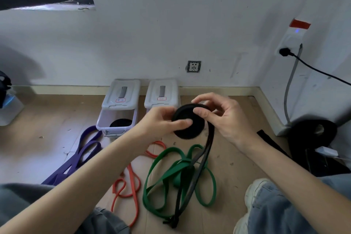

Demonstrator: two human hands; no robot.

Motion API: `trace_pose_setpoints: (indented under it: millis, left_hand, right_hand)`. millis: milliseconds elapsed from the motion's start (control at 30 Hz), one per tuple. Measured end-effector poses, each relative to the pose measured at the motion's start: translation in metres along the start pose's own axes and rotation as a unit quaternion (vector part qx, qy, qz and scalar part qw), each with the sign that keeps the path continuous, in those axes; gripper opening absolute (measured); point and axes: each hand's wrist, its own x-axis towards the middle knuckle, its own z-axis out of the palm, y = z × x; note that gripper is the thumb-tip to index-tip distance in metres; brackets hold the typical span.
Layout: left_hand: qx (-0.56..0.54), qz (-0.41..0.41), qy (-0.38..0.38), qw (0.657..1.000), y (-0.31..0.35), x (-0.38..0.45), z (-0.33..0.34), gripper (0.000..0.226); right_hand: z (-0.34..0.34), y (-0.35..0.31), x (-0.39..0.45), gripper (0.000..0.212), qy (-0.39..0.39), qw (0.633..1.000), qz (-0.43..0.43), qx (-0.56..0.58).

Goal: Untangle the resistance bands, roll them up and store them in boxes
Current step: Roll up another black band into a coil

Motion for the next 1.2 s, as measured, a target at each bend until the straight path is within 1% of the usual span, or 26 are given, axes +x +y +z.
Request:
trace_pose_setpoints:
  millis: [33,67,100,167,233,267,333,400,467,533,600,633,667,733,800,867,933,1000,1067,1133,1200]
  left_hand:
    - [0.016,-0.007,-0.025,1.000,0.001,-0.001,0.001,0.030]
    - [0.021,-0.007,-0.034,0.999,0.004,-0.003,0.001,0.031]
    - [0.017,-0.002,-0.027,0.999,0.007,-0.004,0.000,0.034]
    - [-0.025,0.016,0.019,0.999,0.011,-0.004,-0.006,0.041]
    - [-0.077,0.031,0.063,0.995,0.012,-0.003,-0.011,0.039]
    - [-0.096,0.033,0.075,0.992,0.011,-0.002,-0.011,0.041]
    - [-0.118,0.031,0.089,0.988,0.009,-0.001,-0.008,0.045]
    - [-0.112,0.027,0.091,0.989,0.007,0.000,-0.006,0.045]
    - [-0.074,0.011,0.062,0.995,0.010,0.000,-0.009,0.038]
    - [-0.056,-0.020,-0.004,0.998,0.013,-0.002,-0.011,0.030]
    - [-0.092,-0.038,-0.066,0.993,0.016,-0.005,-0.010,0.030]
    - [-0.116,-0.037,-0.078,0.989,0.017,-0.007,-0.009,0.032]
    - [-0.132,-0.028,-0.076,0.988,0.017,-0.007,-0.009,0.034]
    - [-0.133,-0.013,-0.044,0.990,0.016,-0.006,-0.008,0.035]
    - [-0.124,-0.012,-0.003,0.992,0.013,-0.004,-0.007,0.030]
    - [-0.113,-0.024,0.010,0.993,0.010,-0.003,-0.007,0.021]
    - [-0.071,-0.038,-0.021,0.997,0.011,-0.002,-0.010,0.019]
    - [-0.026,-0.050,-0.058,0.997,0.014,-0.003,-0.014,0.025]
    - [-0.042,-0.056,-0.078,0.994,0.015,-0.004,-0.016,0.034]
    - [-0.080,-0.051,-0.074,0.993,0.016,-0.004,-0.014,0.034]
    - [-0.115,-0.033,-0.043,0.992,0.015,-0.004,-0.012,0.029]
  right_hand:
    - [0.000,-0.001,0.000,0.012,-0.010,1.000,-0.002,-0.004]
    - [-0.001,-0.002,0.000,0.014,-0.017,1.000,-0.002,-0.004]
    - [-0.003,-0.003,0.001,0.016,-0.021,1.000,0.002,0.003]
    - [-0.008,-0.007,0.002,0.025,-0.039,0.998,0.019,0.055]
    - [-0.009,-0.009,0.001,0.034,-0.053,0.994,0.026,0.094]
    - [-0.007,-0.009,0.000,0.035,-0.050,0.993,0.029,0.099]
    - [-0.002,-0.007,-0.003,0.030,-0.030,0.992,0.046,0.114]
    - [0.001,-0.005,-0.005,0.026,-0.017,0.992,0.056,0.112]
    - [0.000,-0.004,-0.004,0.023,-0.018,0.997,0.043,0.067]
    - [-0.003,-0.003,-0.001,0.023,-0.020,0.999,0.025,0.010]
    - [-0.007,-0.003,0.002,0.027,-0.015,0.999,0.019,-0.027]
    - [-0.008,-0.003,0.003,0.028,-0.013,1.000,0.023,-0.017]
    - [-0.008,-0.003,0.003,0.028,-0.015,0.999,0.034,0.020]
    - [-0.008,-0.003,0.001,0.027,-0.024,0.990,0.071,0.116]
    - [-0.007,-0.002,-0.001,0.028,-0.023,0.982,0.097,0.160]
    - [-0.005,0.000,-0.001,0.027,-0.012,0.988,0.093,0.122]
    - [-0.004,0.000,-0.001,0.025,-0.009,0.995,0.074,0.059]
    - [-0.006,-0.001,0.001,0.025,-0.023,0.998,0.061,0.012]
    - [-0.009,-0.001,0.002,0.025,-0.040,0.998,0.056,-0.008]
    - [-0.012,-0.001,0.004,0.026,-0.049,0.996,0.064,0.041]
    - [-0.014,-0.001,0.004,0.025,-0.053,0.986,0.086,0.134]
